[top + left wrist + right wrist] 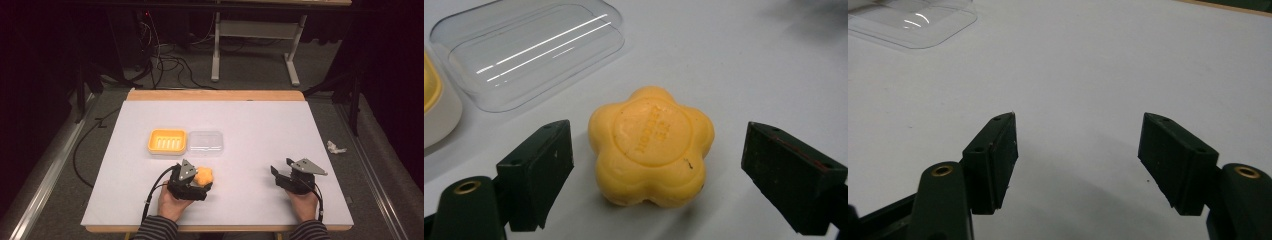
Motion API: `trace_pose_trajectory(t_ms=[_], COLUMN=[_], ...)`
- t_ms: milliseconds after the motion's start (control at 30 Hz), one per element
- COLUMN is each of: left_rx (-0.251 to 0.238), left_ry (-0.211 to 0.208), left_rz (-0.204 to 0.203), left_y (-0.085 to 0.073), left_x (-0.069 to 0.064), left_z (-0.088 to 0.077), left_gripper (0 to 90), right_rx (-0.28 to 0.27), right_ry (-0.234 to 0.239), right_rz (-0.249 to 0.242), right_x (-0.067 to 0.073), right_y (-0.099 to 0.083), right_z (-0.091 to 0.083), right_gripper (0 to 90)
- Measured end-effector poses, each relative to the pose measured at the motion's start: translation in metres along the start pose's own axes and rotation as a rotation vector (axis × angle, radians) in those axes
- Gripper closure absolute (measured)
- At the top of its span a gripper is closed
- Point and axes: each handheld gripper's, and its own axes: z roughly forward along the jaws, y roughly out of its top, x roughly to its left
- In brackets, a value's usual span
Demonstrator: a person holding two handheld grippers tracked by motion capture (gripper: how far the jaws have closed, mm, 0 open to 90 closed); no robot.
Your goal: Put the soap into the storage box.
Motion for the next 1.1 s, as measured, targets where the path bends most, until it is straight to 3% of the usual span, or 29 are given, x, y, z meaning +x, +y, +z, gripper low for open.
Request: trace_pose_trajectory(t_ms=[533, 733, 1100], left_rx=[0.054, 0.041, 0.030], left_ry=[0.056, 0.091, 0.101], left_rz=[0.002, -0.001, 0.014], left_y=[-0.011, -0.011, -0.013], left_x=[0.001, 0.002, 0.000], left_z=[0.022, 0.024, 0.023], left_gripper=[15.7, 22.8, 25.5], right_rx=[0.015, 0.010, 0.017], right_ry=[-0.007, -0.007, -0.011], right_rz=[0.000, -0.013, -0.020], right_x=[0.001, 0.001, 0.002], right_y=[0.001, 0.001, 0.001], right_z=[0.001, 0.002, 0.001], right_gripper=[32.3, 32.2, 32.2])
